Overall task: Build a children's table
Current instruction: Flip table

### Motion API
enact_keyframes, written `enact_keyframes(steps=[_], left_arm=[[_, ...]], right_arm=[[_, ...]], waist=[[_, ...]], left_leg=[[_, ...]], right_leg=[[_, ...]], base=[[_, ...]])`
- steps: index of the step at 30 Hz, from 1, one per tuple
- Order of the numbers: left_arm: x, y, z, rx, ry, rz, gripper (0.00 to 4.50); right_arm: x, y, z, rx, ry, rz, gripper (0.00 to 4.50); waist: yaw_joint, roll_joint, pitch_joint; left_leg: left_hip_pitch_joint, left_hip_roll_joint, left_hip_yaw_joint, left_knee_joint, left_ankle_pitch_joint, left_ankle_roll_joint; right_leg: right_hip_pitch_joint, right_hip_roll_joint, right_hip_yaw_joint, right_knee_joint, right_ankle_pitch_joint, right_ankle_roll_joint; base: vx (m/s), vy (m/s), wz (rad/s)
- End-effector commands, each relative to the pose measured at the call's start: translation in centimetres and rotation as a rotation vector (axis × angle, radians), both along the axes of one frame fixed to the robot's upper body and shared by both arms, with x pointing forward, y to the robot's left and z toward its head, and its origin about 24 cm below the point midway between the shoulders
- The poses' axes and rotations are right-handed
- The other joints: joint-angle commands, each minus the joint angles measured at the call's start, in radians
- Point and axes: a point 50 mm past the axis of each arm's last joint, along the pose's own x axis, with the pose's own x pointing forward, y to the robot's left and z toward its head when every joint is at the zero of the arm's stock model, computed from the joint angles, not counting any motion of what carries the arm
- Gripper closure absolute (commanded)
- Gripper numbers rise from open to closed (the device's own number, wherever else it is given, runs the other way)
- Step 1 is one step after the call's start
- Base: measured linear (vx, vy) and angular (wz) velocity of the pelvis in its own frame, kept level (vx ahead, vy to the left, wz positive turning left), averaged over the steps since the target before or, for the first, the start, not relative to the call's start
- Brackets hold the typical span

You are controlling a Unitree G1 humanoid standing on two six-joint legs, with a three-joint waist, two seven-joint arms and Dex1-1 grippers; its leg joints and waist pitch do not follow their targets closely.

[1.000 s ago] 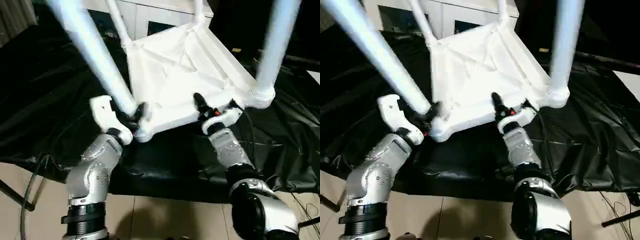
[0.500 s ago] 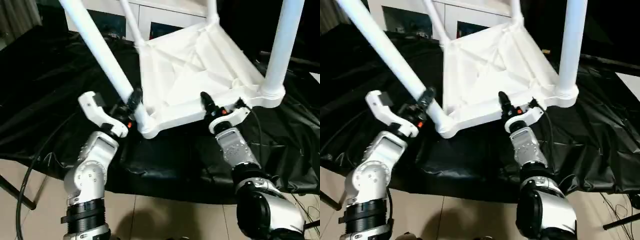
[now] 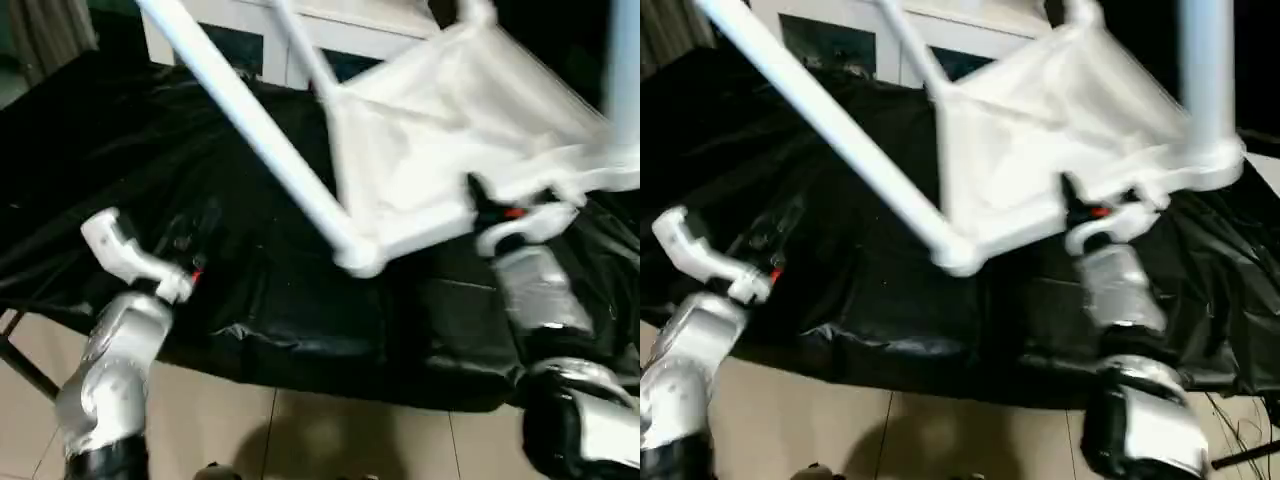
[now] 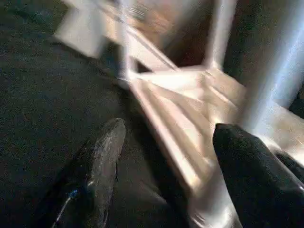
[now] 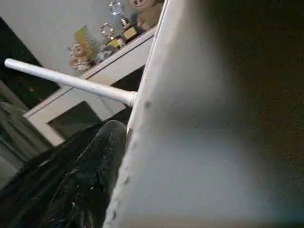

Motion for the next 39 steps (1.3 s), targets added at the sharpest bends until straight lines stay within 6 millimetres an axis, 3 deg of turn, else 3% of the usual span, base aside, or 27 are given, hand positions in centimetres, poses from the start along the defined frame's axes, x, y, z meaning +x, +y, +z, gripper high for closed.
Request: enact_keyframes(steps=[1,4,11,14,15,16,17,18,19,23,24,25,28,30,32,33,35,39], left_arm=[[-0.5,-1.5,0.2,0.085,-0.020,-0.109,1.15],[-1.4,-3.4,1.1,0.250,-0.090,-0.301,1.15],[-1.7,-4.9,3.1,0.404,-0.236,-0.411,1.15],[-0.9,-6.8,8.0,0.527,-0.455,-0.434,1.15],[-0.7,-7.0,9.0,0.556,-0.498,-0.426,1.15],[-0.6,-7.1,9.4,0.572,-0.516,-0.421,1.15],[-0.5,-7.1,9.6,0.582,-0.524,-0.417,1.15],[-0.1,-7.2,10.3,0.635,-0.564,-0.391,1.15],[0.2,-7.3,10.9,0.673,-0.595,-0.372,0.97],[0.9,-7.9,13.2,0.815,-0.740,-0.332,0.57],[1.2,-8.2,14.0,0.871,-0.797,-0.318,0.45],[1.5,-8.4,14.9,0.919,-0.853,-0.290,0.36],[1.9,-8.3,15.7,0.996,-0.916,-0.229,0.12],[2.8,-8.2,18.3,1.111,-1.070,-0.049,0.01],[2.9,-8.2,18.7,1.116,-1.091,-0.033,0.00],[3.5,-8.3,19.4,1.181,-1.131,0.024,0.00],[3.9,-8.2,19.6,1.213,-1.130,0.048,0.00],[5.5,-7.4,20.0,1.275,-1.115,0.130,0.00]], right_arm=[[-0.2,-1.2,0.9,-0.140,-0.008,-0.005,2.30],[-0.3,-1.7,1.6,-0.206,-0.001,-0.007,2.30],[-0.1,-1.7,2.6,-0.264,-0.014,-0.005,2.30],[0.1,-1.5,3.5,-0.408,-0.007,0.000,2.30],[0.1,-1.5,3.7,-0.425,-0.008,-0.001,2.30],[0.2,-1.4,3.8,-0.428,-0.010,-0.001,2.30],[0.2,-1.4,3.8,-0.432,-0.009,-0.003,2.31],[0.2,-1.5,4.0,-0.452,-0.005,-0.011,2.31],[0.3,-1.5,4.1,-0.469,-0.001,-0.016,2.35],[0.5,-1.5,4.5,-0.551,0.006,-0.035,2.41],[0.6,-1.4,4.8,-0.578,0.005,-0.042,2.41],[0.7,-1.4,5.0,-0.586,0.000,-0.049,2.41],[0.7,-1.4,5.3,-0.598,-0.003,-0.054,2.48],[0.8,-1.2,5.8,-0.646,-0.012,-0.059,2.51],[0.8,-1.1,5.8,-0.656,-0.013,-0.058,2.54],[0.9,-0.9,6.0,-0.695,-0.014,-0.058,2.55],[1.0,-0.8,6.1,-0.708,-0.016,-0.058,2.55],[1.1,-0.1,6.8,-0.764,-0.042,-0.042,2.55]], waist=[[-0.010,0.001,-0.067],[-0.012,0.002,-0.067],[-0.016,-0.001,-0.065],[-0.010,-0.003,-0.065],[-0.011,-0.004,-0.064],[-0.015,-0.008,-0.064],[-0.014,-0.011,-0.062],[-0.016,-0.017,-0.066],[-0.017,-0.015,-0.065],[-0.014,-0.008,-0.069],[-0.012,-0.012,-0.070],[-0.011,-0.006,-0.070],[-0.007,-0.009,-0.070],[-0.005,-0.015,-0.074],[-0.005,-0.011,-0.076],[-0.006,-0.017,-0.077],[-0.007,-0.016,-0.076],[-0.006,-0.016,-0.075]], left_leg=[[0.014,0.027,-0.009,-0.087,-0.167,0.004],[0.014,0.026,-0.008,-0.085,-0.168,0.001],[0.013,0.025,-0.009,-0.085,-0.181,-0.015],[0.021,0.024,-0.007,-0.082,-0.185,-0.025],[0.019,0.024,-0.007,-0.082,-0.192,-0.029],[0.008,0.023,-0.012,-0.083,-0.187,-0.039],[0.004,0.023,-0.012,-0.084,-0.186,-0.042],[0.007,0.022,-0.011,-0.079,-0.194,-0.045],[0.005,0.022,-0.013,-0.081,-0.196,-0.045],[0.020,0.022,-0.012,-0.078,-0.222,-0.053],[0.018,0.023,-0.013,-0.078,-0.214,-0.058],[0.017,0.023,-0.014,-0.079,-0.216,-0.063],[0.017,0.024,-0.014,-0.079,-0.235,-0.068],[0.012,0.022,-0.014,-0.077,-0.204,-0.068],[0.011,0.022,-0.015,-0.076,-0.182,-0.068],[0.004,0.023,-0.016,-0.076,-0.153,-0.070],[0.003,0.023,-0.017,-0.076,-0.145,-0.074],[0.001,0.019,-0.017,-0.075,-0.164,-0.079]], right_leg=[[0.043,-0.034,0.016,-0.065,-0.280,-0.124],[0.040,-0.035,0.018,-0.064,-0.299,-0.111],[0.036,-0.032,0.019,-0.067,-0.332,-0.102],[0.030,-0.029,0.018,-0.065,-0.337,-0.096],[0.030,-0.029,0.018,-0.065,-0.346,-0.094],[0.041,-0.035,0.017,-0.062,-0.354,-0.091],[0.043,-0.036,0.018,-0.065,-0.366,-0.082],[0.037,-0.035,0.019,-0.067,-0.401,-0.057],[0.036,-0.034,0.019,-0.070,-0.410,-0.048],[0.019,-0.027,0.014,-0.074,-0.398,-0.047],[0.023,-0.029,0.013,-0.067,-0.360,-0.062],[0.024,-0.030,0.014,-0.063,-0.347,-0.070],[0.024,-0.031,0.014,-0.065,-0.352,-0.066],[0.027,-0.030,0.014,-0.061,-0.310,-0.066],[0.031,-0.031,0.014,-0.054,-0.275,-0.071],[0.036,-0.033,0.013,-0.049,-0.237,-0.079],[0.038,-0.033,0.014,-0.045,-0.221,-0.088],[0.037,-0.035,0.014,-0.049,-0.263,-0.081]], base=[[0.000,0.000,0.00],[0.000,0.000,0.00],[0.000,0.000,0.00],[0.000,0.000,0.00],[0.000,0.000,0.00],[0.000,0.000,0.00],[0.000,0.000,0.00],[0.000,0.000,0.00],[0.000,0.000,0.00],[0.000,0.000,0.00],[0.000,0.000,0.00],[0.000,0.000,0.00],[0.000,0.000,0.00],[0.000,0.000,0.00],[0.000,0.000,0.00],[0.000,0.000,0.00],[0.000,0.000,0.00],[0.000,0.000,0.00]])
